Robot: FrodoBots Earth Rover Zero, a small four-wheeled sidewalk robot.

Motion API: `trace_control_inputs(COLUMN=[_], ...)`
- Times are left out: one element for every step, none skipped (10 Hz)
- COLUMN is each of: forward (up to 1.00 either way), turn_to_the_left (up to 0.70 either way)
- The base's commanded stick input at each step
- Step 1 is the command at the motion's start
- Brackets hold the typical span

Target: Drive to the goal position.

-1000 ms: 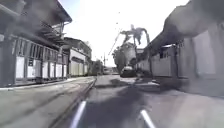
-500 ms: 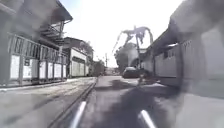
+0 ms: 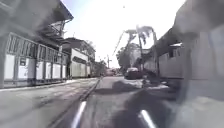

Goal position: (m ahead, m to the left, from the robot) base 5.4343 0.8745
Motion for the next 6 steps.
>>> trace_control_inputs(forward=[0.85,0.85,0.85,0.85,0.85,0.85], turn_to_the_left=[0.00,-0.10,-0.31,-0.34,-0.34,-0.34])
